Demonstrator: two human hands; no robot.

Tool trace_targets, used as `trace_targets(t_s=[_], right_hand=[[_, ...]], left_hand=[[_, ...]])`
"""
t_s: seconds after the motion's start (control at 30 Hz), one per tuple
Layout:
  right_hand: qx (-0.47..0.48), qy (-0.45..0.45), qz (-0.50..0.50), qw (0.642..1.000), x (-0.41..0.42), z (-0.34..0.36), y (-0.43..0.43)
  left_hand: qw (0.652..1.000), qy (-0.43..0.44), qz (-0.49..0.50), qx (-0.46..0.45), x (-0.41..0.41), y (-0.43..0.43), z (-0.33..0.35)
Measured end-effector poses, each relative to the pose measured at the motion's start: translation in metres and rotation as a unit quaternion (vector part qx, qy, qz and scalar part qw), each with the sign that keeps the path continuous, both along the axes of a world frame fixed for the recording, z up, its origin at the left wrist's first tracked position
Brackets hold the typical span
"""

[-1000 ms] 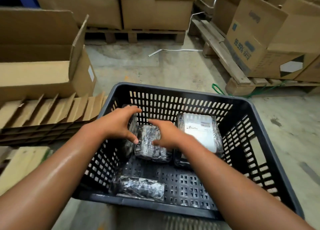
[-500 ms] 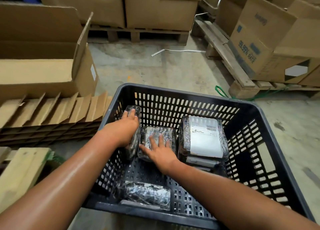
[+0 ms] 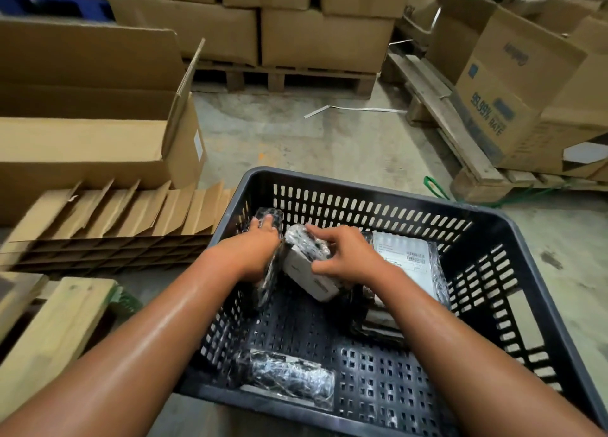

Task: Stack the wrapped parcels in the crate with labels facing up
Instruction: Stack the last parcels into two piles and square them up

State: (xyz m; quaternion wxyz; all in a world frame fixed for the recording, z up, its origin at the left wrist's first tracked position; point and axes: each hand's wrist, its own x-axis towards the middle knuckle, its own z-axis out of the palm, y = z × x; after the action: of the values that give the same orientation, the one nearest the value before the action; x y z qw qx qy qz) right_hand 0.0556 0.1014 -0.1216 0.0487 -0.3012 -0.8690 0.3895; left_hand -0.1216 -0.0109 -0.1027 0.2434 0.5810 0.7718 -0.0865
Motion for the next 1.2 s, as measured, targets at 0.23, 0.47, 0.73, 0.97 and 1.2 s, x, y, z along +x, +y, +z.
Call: trace_targets(t_s=[0.23,0.47,0.73,0.97,1.2], right_hand=[[-0.169,0.150,-0.065,0.972,0.041,0.039,0.040],[-0.335,0.299,-0.046,0.892,0.071,0.064,0.059],[-0.348,0.309,-0.109,0.878,0.078,0.055,0.053],[-0.285,0.186,-0.098,0.935,0.083,0.055,0.043],[-0.148,0.053,-0.065,0.985,0.065,0.044,0.029]], left_hand=[[0.976,-0.147,0.021,0.156,-0.005,0.000,0.009],[0.869,-0.386,0.040,0.308,0.012,0.004,0.031],[0.853,-0.470,0.020,0.225,0.012,0.005,0.015],[0.817,-0.510,0.157,0.217,0.004,0.003,0.005],[0.982,-0.178,-0.006,0.061,0.022,-0.008,0.009]])
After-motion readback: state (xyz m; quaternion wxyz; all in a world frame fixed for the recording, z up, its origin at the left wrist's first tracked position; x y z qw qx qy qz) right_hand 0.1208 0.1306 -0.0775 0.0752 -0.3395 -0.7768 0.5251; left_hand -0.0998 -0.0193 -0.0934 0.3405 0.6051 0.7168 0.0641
